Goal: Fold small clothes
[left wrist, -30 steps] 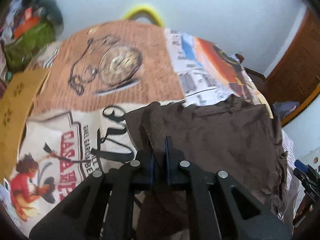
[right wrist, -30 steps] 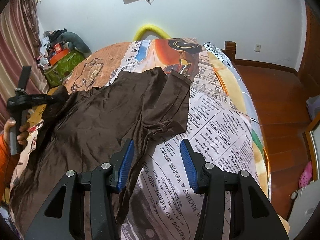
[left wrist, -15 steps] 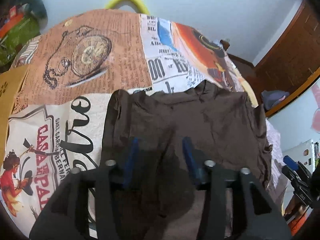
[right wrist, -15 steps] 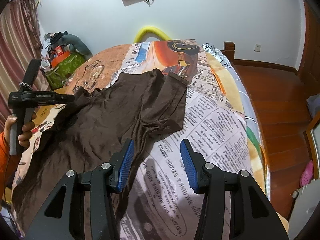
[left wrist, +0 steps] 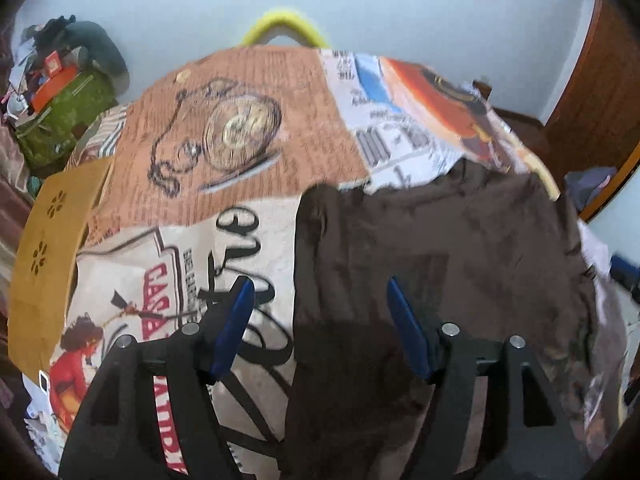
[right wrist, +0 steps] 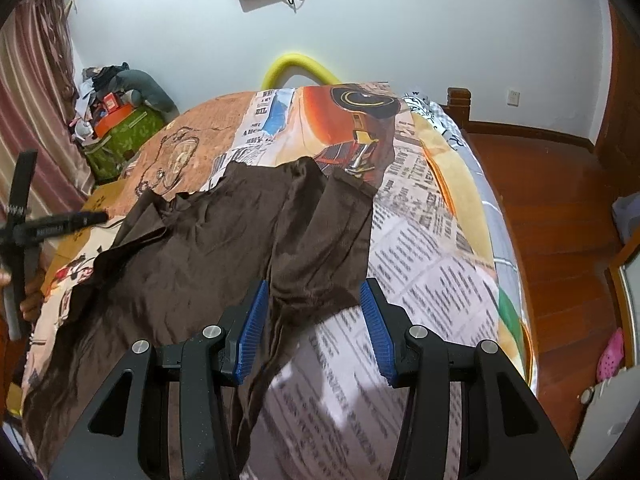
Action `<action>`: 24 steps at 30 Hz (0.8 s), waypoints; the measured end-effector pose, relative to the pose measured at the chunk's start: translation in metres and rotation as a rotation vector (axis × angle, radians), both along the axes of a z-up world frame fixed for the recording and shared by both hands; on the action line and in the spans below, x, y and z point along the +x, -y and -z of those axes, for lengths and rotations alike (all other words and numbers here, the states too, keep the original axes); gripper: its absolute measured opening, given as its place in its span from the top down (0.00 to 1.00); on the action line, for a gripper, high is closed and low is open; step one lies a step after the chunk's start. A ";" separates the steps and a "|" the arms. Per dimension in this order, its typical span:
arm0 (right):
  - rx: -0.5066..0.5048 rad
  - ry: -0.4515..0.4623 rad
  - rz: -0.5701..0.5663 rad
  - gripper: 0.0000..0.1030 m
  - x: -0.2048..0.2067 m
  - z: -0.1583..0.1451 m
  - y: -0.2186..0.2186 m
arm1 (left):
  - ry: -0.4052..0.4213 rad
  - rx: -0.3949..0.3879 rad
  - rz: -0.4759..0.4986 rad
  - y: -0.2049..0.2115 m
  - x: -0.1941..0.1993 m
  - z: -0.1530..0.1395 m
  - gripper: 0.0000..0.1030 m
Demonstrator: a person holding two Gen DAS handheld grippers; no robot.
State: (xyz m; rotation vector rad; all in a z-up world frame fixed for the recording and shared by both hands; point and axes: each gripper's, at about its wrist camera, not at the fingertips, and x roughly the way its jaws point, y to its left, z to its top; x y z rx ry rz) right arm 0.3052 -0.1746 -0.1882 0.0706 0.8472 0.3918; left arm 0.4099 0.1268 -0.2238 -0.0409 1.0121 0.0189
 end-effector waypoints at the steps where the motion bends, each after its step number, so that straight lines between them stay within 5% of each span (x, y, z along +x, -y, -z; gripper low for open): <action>1: -0.006 0.003 -0.001 0.57 0.003 0.000 -0.002 | -0.012 0.007 0.001 0.000 -0.001 0.008 0.34; 5: -0.044 0.014 -0.009 0.57 0.019 0.001 -0.007 | -0.057 0.023 0.005 0.002 -0.001 0.033 0.34; 11: -0.058 -0.022 0.012 0.57 0.057 0.009 -0.005 | -0.096 -0.039 -0.060 -0.010 0.005 0.052 0.22; 24: -0.049 -0.124 0.008 0.57 0.105 0.031 -0.006 | -0.029 0.033 -0.006 -0.001 -0.014 0.027 0.19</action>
